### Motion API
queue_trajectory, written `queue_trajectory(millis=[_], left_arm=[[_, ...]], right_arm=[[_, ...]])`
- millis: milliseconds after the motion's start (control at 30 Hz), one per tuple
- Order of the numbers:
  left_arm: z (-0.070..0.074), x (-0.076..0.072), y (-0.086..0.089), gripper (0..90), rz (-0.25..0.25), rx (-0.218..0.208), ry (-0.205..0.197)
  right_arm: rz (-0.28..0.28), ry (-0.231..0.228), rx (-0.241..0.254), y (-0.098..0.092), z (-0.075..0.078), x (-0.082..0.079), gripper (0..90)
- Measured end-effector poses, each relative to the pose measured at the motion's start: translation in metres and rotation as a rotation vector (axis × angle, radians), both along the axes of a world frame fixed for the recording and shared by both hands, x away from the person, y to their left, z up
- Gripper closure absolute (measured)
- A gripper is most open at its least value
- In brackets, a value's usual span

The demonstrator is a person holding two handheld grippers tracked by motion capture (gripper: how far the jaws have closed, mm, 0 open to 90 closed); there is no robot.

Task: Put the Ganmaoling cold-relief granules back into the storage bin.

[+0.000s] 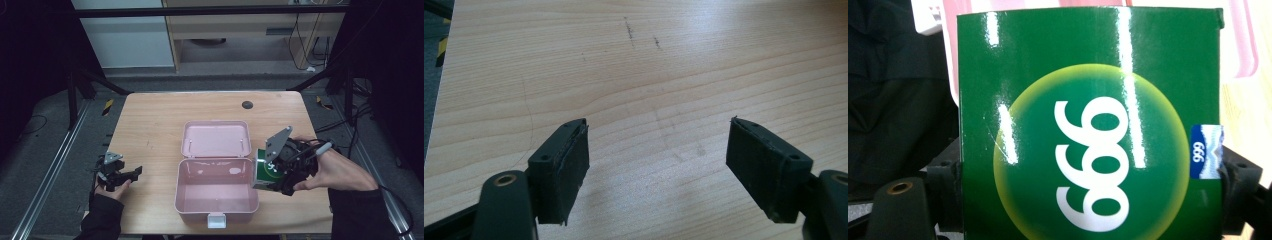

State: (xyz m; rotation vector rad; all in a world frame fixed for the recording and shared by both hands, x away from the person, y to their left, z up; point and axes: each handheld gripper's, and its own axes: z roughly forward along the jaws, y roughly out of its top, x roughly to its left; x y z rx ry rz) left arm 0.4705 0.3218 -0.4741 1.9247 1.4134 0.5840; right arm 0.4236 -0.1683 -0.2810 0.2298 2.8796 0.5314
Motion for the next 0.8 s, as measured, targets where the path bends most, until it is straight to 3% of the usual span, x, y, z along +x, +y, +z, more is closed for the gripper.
queue_trajectory(millis=[800], left_arm=[[0.001,0.000,0.001,24.3,0.000,0.000,-0.003]], right_arm=[[0.057,0.033,-0.035,0.050,-0.009,0.008,16.2]])
